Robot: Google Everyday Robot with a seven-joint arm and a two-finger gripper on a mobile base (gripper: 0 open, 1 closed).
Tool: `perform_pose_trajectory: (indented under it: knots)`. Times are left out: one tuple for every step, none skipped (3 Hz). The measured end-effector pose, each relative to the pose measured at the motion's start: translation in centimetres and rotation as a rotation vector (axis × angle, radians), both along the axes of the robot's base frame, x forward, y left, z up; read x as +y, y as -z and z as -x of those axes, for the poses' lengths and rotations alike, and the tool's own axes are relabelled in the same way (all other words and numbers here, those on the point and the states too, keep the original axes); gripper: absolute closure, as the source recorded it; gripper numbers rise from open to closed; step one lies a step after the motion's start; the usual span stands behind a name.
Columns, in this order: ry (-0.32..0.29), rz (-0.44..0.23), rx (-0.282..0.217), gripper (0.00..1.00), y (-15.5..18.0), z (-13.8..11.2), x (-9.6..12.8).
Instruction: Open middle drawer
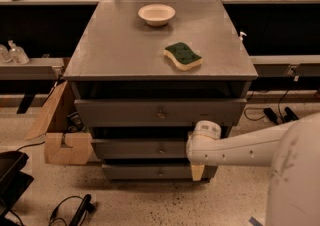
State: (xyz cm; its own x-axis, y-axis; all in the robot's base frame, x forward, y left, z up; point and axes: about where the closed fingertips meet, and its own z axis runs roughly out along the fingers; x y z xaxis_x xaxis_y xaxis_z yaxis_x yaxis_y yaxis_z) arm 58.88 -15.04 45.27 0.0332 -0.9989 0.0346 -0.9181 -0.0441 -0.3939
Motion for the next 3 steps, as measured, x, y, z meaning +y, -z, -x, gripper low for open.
perform_pose_trajectory:
  knots:
    - [0.035,0.038,0.035,0.0,1.4,-1.3,-0.8]
    - [0.095,0.033,0.088,0.0,2.6,-2.6,-1.6]
    - [0.166,-0.014,0.141,0.16,3.4,-3.2,-2.0]
